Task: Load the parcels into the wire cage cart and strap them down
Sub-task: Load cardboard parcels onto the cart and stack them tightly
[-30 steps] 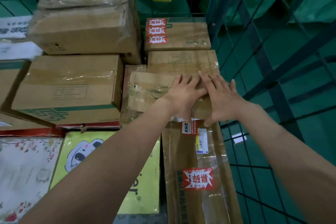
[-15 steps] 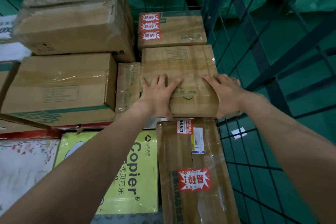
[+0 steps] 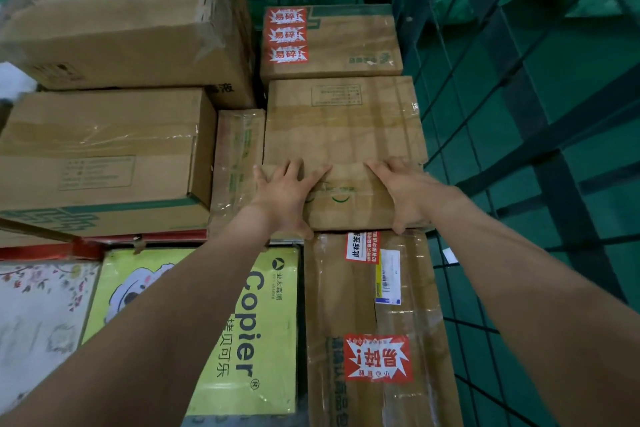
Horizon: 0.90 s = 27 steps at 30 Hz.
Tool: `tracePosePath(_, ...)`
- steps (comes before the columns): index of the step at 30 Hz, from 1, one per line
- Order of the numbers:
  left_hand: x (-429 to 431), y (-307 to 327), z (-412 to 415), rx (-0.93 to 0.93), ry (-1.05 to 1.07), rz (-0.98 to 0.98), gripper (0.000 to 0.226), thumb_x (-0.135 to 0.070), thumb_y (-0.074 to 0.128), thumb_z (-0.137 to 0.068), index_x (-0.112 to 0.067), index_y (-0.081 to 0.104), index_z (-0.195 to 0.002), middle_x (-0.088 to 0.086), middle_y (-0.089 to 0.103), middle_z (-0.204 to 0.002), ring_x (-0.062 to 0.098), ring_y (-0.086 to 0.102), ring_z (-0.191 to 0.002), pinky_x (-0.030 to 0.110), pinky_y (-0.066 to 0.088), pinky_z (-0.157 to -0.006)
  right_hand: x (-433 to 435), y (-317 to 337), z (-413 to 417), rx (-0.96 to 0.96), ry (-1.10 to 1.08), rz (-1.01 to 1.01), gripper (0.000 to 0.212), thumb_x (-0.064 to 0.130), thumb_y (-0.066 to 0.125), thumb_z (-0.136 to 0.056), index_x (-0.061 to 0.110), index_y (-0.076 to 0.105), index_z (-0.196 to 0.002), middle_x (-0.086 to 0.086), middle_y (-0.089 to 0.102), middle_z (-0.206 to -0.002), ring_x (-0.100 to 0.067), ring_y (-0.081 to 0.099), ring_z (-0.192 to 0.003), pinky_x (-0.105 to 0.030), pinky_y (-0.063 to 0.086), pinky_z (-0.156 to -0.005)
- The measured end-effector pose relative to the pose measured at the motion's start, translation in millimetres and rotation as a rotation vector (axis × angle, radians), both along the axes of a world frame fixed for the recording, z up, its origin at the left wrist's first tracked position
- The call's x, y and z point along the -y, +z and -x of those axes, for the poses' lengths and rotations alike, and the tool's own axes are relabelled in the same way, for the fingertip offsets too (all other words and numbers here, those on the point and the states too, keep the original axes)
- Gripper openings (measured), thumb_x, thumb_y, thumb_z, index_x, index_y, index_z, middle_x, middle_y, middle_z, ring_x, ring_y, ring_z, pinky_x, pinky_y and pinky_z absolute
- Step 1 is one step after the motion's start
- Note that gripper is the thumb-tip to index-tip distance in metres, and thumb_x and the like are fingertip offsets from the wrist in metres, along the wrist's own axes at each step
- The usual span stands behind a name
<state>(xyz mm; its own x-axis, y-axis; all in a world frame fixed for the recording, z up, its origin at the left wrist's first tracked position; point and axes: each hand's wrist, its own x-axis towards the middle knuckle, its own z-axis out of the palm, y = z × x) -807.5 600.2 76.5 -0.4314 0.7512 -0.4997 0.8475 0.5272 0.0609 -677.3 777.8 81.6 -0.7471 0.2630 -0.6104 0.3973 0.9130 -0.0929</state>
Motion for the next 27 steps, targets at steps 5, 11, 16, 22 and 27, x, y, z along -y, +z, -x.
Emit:
tracePosePath(5, -5.9, -18.7, 9.3, 0.154, 0.006, 0.015, 0.121, -0.047, 0.082, -0.061, -0.045, -0.003, -0.147, -0.001, -0.002, -0.157, 0.029, -0.002, -0.145, 0.072, 0.012, -0.103, -15.2, -19.2, 12.4, 0.040, -0.030, 0.034, 0.136, 0.020, 0.089, -0.050, 0.033, -0.002, -0.149, -0.005, 0.019, -0.148, -0.028, 0.023, -0.135, -0.049, 0.037, -0.105)
tracePosePath(11, 2.6, -43.0, 9.8, 0.309, 0.144, -0.064, 0.090, -0.025, 0.070, -0.082, -0.043, 0.011, -0.148, 0.001, -0.006, -0.159, 0.031, -0.002, -0.145, 0.062, 0.020, -0.110, -3.2, -44.9, 6.2, -0.072, -0.032, -0.014, 0.099, 0.013, 0.078, -0.070, 0.022, 0.018, -0.149, -0.013, 0.014, -0.147, -0.033, 0.012, -0.138, -0.046, 0.020, -0.116)
tracePosePath(16, 14.7, -57.6, 0.2, 0.144, 0.358, -0.362, 0.071, -0.003, 0.062, -0.084, -0.019, 0.030, -0.146, 0.015, 0.019, -0.150, 0.037, 0.037, -0.128, 0.045, 0.039, -0.104, -0.9, -65.6, -8.2, -0.123, -0.014, -0.066, 0.084, 0.000, 0.070, -0.076, 0.025, 0.027, -0.143, -0.014, 0.006, -0.151, -0.037, -0.002, -0.142, -0.048, 0.015, -0.117)
tracePosePath(22, 11.0, -60.1, -19.5, 0.239, 0.702, -0.211, 0.051, -0.019, 0.051, -0.093, -0.002, 0.031, -0.137, 0.023, 0.033, -0.136, 0.042, 0.045, -0.118, 0.043, 0.041, -0.096, 0.2, -60.7, -14.1, -0.277, -0.162, 0.012, 0.069, 0.005, 0.067, -0.081, 0.018, 0.037, -0.142, -0.013, 0.018, -0.151, -0.033, 0.016, -0.141, -0.043, 0.022, -0.116)
tracePosePath(27, 1.1, -65.6, -25.0, 0.510, 1.105, -0.030, 0.064, -0.029, 0.049, -0.096, 0.000, 0.021, -0.144, 0.021, 0.031, -0.147, 0.037, 0.036, -0.132, 0.043, 0.033, -0.105, 6.2, -61.0, -11.8, -0.285, -0.706, -0.094, 0.042, 0.006, 0.056, -0.090, 0.006, 0.043, -0.130, -0.015, 0.038, -0.133, -0.031, 0.044, -0.118, -0.038, 0.044, -0.089)
